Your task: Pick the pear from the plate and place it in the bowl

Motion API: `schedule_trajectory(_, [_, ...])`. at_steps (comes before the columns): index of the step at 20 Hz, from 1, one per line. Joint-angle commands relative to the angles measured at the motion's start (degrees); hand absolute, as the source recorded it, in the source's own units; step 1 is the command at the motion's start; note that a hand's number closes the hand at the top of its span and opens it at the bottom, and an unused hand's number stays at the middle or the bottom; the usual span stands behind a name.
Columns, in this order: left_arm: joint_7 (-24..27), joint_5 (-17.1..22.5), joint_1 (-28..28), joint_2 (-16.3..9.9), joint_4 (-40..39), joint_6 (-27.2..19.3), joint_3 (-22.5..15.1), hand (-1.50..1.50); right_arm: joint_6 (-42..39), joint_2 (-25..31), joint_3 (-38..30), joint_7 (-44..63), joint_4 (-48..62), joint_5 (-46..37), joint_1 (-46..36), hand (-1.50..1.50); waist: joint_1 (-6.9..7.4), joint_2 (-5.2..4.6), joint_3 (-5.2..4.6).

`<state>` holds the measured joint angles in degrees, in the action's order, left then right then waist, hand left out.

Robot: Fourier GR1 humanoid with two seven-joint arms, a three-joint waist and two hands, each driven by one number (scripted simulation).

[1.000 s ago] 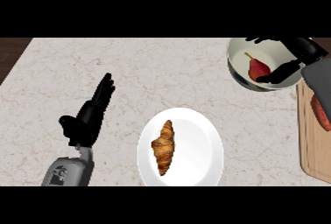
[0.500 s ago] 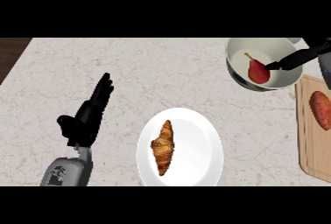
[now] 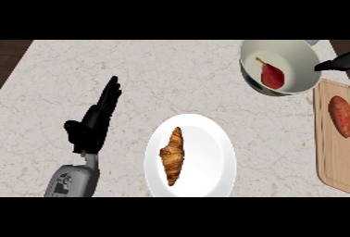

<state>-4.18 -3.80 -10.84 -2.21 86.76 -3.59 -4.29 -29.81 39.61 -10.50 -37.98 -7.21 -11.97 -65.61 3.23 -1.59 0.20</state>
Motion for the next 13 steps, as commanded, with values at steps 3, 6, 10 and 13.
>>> schedule_trajectory(3, [0.3, 0.2, 0.4, -0.4, 1.5, 0.2, 0.2, 0.0, -10.5, 2.3, -1.4, -5.5, 0.1, 1.7, 4.3, -1.5, 0.88, -0.31, 0.16])
schedule_trajectory(6, [1.4, 1.5, 0.6, -1.4, -0.7, 1.7, 1.6, 0.0, -16.6, 5.4, -1.3, -3.7, -0.8, 2.1, 3.8, -1.5, 0.42, -0.38, 0.11])
schedule_trajectory(10, [0.3, -0.5, 0.5, 0.3, 0.7, -0.2, -0.5, 0.0, -18.6, 5.9, -0.6, -6.0, -3.4, 2.1, 7.0, -1.5, 0.01, -0.27, 0.22])
schedule_trajectory(13, [-1.5, 0.1, -1.2, 0.1, 1.2, 0.0, 0.1, 0.0, -18.6, 6.5, -0.9, -5.1, -4.3, 2.8, 7.4, -1.5, 0.07, -0.17, 0.21])
